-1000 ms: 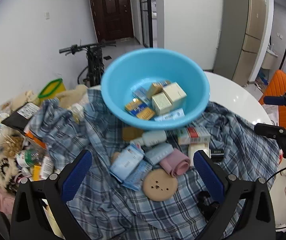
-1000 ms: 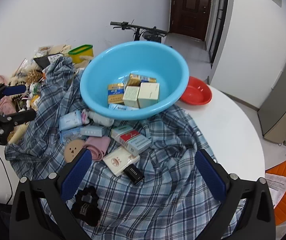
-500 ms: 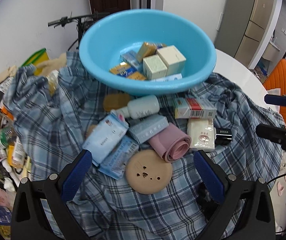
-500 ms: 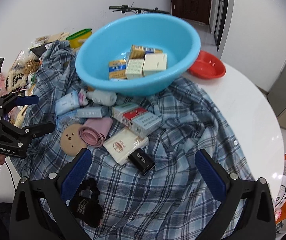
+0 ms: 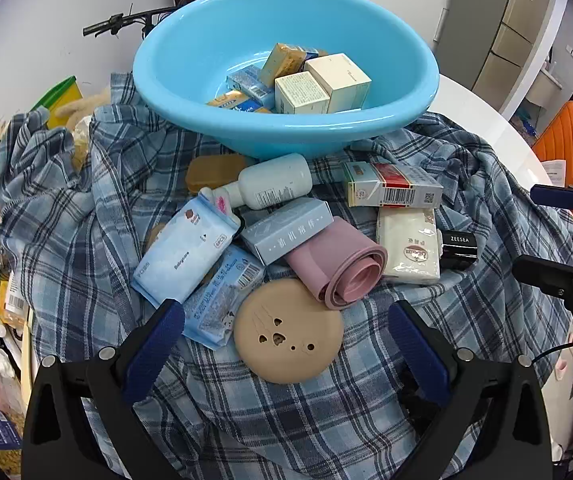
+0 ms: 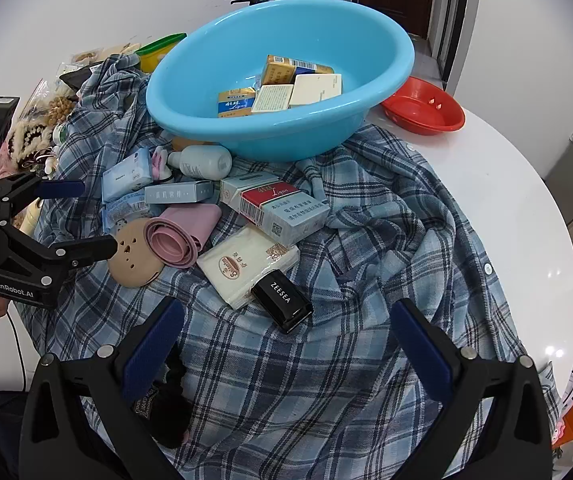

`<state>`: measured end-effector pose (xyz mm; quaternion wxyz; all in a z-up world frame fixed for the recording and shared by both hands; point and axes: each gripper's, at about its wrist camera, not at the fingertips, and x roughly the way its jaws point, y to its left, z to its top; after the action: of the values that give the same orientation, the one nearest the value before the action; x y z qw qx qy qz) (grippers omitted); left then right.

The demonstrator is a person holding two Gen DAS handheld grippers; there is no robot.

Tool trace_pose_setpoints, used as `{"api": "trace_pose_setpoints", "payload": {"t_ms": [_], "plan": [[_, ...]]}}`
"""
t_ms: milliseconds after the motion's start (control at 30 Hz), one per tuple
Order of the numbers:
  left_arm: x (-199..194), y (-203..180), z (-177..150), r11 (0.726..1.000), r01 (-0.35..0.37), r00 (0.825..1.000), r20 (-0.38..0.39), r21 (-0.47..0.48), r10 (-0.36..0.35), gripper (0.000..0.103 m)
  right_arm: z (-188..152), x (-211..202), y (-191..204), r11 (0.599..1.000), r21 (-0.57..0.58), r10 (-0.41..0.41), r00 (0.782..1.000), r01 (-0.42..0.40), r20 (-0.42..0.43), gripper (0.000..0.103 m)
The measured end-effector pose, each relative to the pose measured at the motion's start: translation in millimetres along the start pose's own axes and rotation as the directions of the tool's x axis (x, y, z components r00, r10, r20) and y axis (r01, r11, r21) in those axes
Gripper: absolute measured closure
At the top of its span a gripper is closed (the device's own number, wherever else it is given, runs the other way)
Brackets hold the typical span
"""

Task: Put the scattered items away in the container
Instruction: 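Lower the left tool onto the pink collapsible cup and close it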

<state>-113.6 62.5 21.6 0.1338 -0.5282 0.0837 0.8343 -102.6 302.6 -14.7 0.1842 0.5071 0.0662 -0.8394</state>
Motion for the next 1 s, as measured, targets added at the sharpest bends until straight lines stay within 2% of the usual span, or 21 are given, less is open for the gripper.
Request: {"api": "trace_pose_setpoints", "payload": {"t_ms": [200,367,567,700,900,933,1000], "plan": [[5,-11,5,1.000,0.026,1.000,-0.011,0.010,-0.026,0.000,-4,-2,-3,0.999,-0.053,0.001,1.000,-0.001,-0.006,0.000],[25,-31,12,0.997,0.060,0.997,-0.051,0.037,-0.058,0.000,-14,-6,-11,0.993,-0.104,-0.051,0.998,0.048,-0.027,0.000],[53,-39,21,0.999,-0.006,0.998,-0.068,0.034,0.008,0.000,-23,-6,-14,0.995,-0.100,-0.021,0.999,0.018,-0.027,0.000],[65,-37,24,1.000,-0.006,0.996,-0.088,0.021,0.008,0.000,-24,-1,-7,0.992,-0.125,-0.009,0.999,0.004,-0.039,0.000],[70,-38,20,0.999,-0.010,0.997,-0.078,0.036,0.013,0.000,-23,5,-5,0.991,-0.130,-0.004,0.999,-0.002,-0.047,0.000],[70,-38,19,0.999,-0.004,0.997,-0.071,0.037,0.006,0.002,-23,6,-5,0.992,-0.130,-0.004,0.999,-0.002,-0.048,0.000],[68,-36,16,0.999,0.007,0.998,-0.060,0.035,-0.005,0.012,-23,7,-4,0.991,-0.130,-0.003,0.999,-0.003,-0.050,0.000]]}}
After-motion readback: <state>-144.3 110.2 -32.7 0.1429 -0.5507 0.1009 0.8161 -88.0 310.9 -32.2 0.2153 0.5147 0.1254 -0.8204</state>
